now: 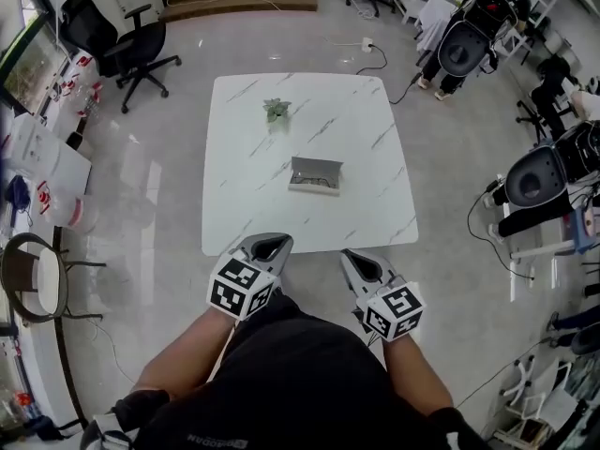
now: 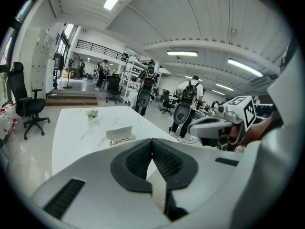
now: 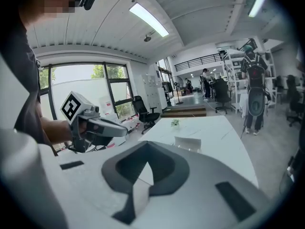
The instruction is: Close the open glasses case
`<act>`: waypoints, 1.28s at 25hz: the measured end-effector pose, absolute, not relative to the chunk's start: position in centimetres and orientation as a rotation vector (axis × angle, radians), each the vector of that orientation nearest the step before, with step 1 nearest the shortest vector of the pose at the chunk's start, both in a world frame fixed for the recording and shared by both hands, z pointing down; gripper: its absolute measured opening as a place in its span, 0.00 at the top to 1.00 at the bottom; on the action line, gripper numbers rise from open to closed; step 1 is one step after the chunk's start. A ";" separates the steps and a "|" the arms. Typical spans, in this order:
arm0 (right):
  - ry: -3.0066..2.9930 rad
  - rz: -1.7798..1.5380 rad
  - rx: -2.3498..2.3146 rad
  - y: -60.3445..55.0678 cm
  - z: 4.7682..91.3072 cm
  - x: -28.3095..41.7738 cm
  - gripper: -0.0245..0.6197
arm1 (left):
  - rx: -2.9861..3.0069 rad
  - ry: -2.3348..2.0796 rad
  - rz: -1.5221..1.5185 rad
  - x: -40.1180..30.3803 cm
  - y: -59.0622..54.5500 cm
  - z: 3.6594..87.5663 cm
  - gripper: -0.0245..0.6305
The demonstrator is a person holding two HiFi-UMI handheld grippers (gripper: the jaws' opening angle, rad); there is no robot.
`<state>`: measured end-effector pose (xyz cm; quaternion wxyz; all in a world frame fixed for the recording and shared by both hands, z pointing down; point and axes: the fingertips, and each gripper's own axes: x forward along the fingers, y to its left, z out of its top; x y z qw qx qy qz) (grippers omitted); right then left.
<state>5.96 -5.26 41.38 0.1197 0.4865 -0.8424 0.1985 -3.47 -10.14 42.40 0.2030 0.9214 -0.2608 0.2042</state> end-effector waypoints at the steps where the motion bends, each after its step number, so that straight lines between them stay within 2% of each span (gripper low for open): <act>1: -2.455 0.577 1.432 -6.3 41.3 6.0 0.96 | 2.580 -0.716 0.570 -3.5 -11.2 42.3 0.96; 10: -2.435 0.648 1.536 -13.7 41.3 6.0 0.96 | 2.636 -0.618 0.612 -3.8 -18.6 43.0 0.96; 19: -2.339 0.673 1.590 -16.0 43.0 7.7 0.96 | 2.608 -0.585 0.653 -4.0 -20.9 45.4 0.96; 32: -2.380 0.634 1.432 -21.7 45.1 11.7 0.96 | 2.473 -0.779 0.715 -1.0 -22.9 49.8 0.96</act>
